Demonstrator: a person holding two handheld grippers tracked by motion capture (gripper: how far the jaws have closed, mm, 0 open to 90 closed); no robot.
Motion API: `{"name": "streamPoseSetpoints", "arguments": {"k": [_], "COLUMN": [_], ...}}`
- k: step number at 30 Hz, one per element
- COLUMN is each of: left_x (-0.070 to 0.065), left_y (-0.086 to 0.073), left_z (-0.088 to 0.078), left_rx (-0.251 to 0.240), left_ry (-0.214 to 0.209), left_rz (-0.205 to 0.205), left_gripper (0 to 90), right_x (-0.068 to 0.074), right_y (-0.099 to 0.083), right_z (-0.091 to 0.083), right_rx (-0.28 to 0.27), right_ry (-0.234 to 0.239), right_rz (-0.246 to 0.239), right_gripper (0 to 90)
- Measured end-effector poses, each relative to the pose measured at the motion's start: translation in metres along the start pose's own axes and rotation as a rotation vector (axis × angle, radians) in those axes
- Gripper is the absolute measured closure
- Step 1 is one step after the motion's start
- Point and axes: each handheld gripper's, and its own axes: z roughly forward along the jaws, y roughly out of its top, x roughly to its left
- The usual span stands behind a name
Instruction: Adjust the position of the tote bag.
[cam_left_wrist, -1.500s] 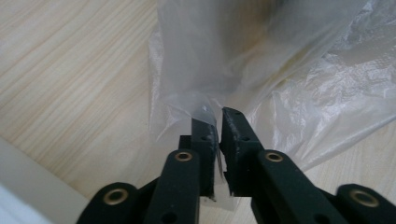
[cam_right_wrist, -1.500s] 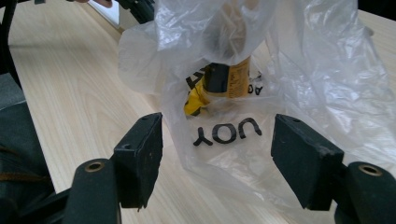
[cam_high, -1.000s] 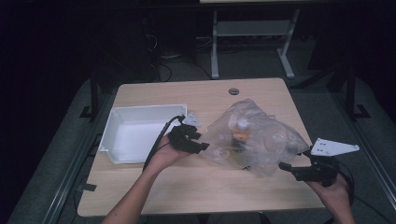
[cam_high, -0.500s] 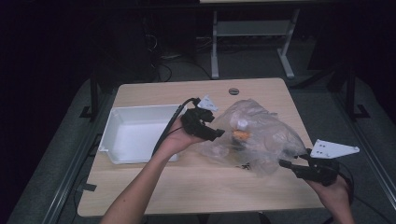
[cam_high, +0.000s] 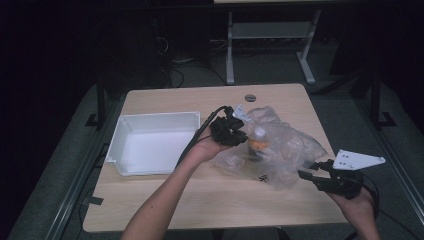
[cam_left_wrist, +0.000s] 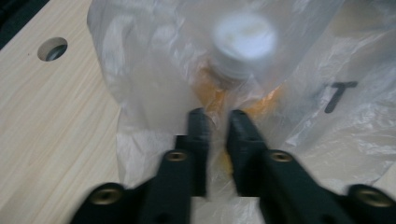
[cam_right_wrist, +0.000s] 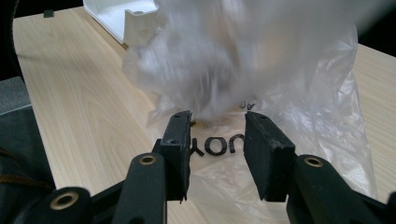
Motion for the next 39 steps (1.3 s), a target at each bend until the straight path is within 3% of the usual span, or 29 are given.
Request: {"name": "streamPoseSetpoints", "arguments": {"k": [1, 7, 19, 30, 39], "left_x": [0.000, -0.003, 0.000, -0.002, -0.002], "left_y": [-0.001, -0.011, -0.047, -0.071, -0.084], "left_z": [-0.001, 0.000, 0.009, 0.018, 0.021], "left_rx": [-0.011, 0.000, 0.013, 0.001, 0.002], "left_ry": [0.003, 0.016, -0.006, -0.022, -0.032], "left_rz": [0.001, 0.008, -0.051, -0.101, -0.117], "left_gripper": [89.0, 89.8, 89.9, 89.9, 89.9], "right_x": [0.000, 0.001, 0.001, 0.002, 0.002], "right_y": [0.000, 0.000, -0.002, -0.002, -0.002], "right_z": [0.000, 0.002, 0.003, 0.003, 0.003], "right_rx": [0.000, 0.005, 0.013, 0.016, 0.021], "right_ry": [0.001, 0.006, 0.010, 0.012, 0.016], "right_rz": [0.000, -0.001, -0.003, -0.003, -0.005], "right_gripper": [60.6, 60.6, 60.5, 60.5, 59.8]}}
